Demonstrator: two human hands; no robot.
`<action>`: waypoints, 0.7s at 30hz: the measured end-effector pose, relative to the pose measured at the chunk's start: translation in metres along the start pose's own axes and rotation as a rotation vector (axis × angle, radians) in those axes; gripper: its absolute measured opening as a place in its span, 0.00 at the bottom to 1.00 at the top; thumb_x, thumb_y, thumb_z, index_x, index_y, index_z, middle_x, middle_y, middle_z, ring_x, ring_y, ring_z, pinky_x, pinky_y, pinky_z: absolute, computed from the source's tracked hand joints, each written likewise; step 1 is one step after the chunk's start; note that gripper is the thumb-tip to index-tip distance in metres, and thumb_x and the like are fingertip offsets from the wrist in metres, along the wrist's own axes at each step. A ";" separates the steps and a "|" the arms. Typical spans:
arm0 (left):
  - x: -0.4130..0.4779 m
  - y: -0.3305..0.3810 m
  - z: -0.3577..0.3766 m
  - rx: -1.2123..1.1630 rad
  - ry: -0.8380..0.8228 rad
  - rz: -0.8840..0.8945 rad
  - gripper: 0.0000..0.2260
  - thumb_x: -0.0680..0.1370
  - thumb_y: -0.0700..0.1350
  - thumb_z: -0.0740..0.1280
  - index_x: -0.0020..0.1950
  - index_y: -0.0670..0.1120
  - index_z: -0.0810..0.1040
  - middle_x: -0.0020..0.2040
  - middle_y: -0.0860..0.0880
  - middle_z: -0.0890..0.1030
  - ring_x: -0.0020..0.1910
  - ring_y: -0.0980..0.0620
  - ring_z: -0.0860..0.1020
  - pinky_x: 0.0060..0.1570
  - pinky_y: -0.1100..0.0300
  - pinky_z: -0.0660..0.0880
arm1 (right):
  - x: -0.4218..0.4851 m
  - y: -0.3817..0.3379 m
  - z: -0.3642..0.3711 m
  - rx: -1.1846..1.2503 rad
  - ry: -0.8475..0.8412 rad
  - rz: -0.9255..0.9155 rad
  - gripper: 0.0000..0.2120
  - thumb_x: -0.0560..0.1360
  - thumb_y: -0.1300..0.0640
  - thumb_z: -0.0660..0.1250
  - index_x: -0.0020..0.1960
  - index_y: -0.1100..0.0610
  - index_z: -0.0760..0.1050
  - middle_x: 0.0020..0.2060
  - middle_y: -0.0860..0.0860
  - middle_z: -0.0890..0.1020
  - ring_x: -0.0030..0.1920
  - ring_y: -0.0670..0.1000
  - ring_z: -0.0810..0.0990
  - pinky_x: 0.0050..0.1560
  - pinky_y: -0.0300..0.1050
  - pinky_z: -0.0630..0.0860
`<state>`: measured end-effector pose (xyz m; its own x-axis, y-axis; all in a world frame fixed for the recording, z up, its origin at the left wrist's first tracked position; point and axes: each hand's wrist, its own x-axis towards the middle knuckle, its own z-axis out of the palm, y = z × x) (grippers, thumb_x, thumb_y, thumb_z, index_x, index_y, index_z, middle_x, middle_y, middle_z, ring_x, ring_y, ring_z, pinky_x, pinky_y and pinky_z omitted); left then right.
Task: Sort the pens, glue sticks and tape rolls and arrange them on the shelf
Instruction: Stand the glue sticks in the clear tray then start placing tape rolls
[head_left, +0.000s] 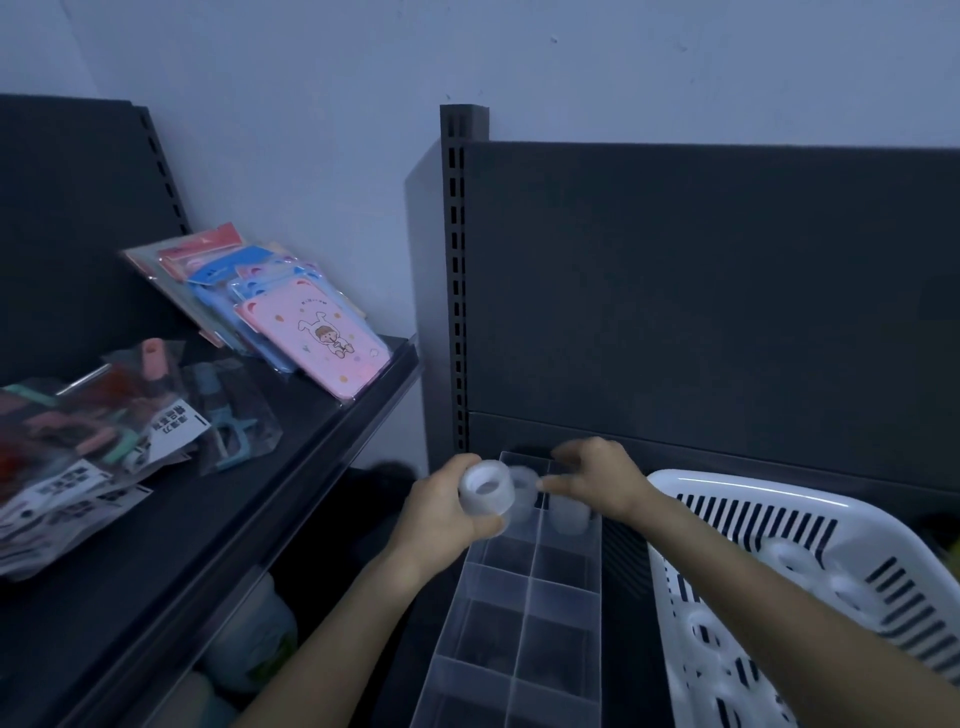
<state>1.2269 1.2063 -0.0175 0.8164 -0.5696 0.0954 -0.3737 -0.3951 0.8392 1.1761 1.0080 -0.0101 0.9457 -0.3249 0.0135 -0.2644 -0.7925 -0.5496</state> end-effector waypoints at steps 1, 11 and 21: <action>0.000 0.001 0.000 0.017 0.000 0.016 0.18 0.66 0.41 0.75 0.51 0.55 0.74 0.43 0.57 0.79 0.42 0.60 0.77 0.41 0.66 0.76 | -0.007 -0.016 -0.002 0.120 -0.026 -0.027 0.17 0.70 0.48 0.72 0.53 0.58 0.79 0.47 0.49 0.81 0.51 0.49 0.78 0.52 0.42 0.73; -0.005 -0.007 -0.008 0.120 0.023 0.008 0.25 0.69 0.42 0.73 0.64 0.43 0.71 0.48 0.51 0.79 0.48 0.52 0.79 0.49 0.60 0.76 | -0.010 -0.053 0.012 0.174 -0.128 -0.074 0.17 0.66 0.53 0.73 0.53 0.57 0.77 0.47 0.51 0.81 0.47 0.50 0.79 0.46 0.43 0.76; -0.011 -0.032 -0.025 0.232 0.067 -0.067 0.17 0.68 0.39 0.72 0.56 0.43 0.78 0.50 0.50 0.72 0.48 0.52 0.74 0.44 0.63 0.71 | -0.012 -0.057 0.035 -0.476 -0.257 -0.019 0.14 0.70 0.50 0.69 0.43 0.57 0.67 0.33 0.48 0.70 0.40 0.51 0.73 0.33 0.40 0.65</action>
<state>1.2415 1.2435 -0.0321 0.8672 -0.4906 0.0853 -0.4025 -0.5896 0.7003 1.1865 1.0754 -0.0080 0.9511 -0.2192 -0.2178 -0.2473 -0.9625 -0.1112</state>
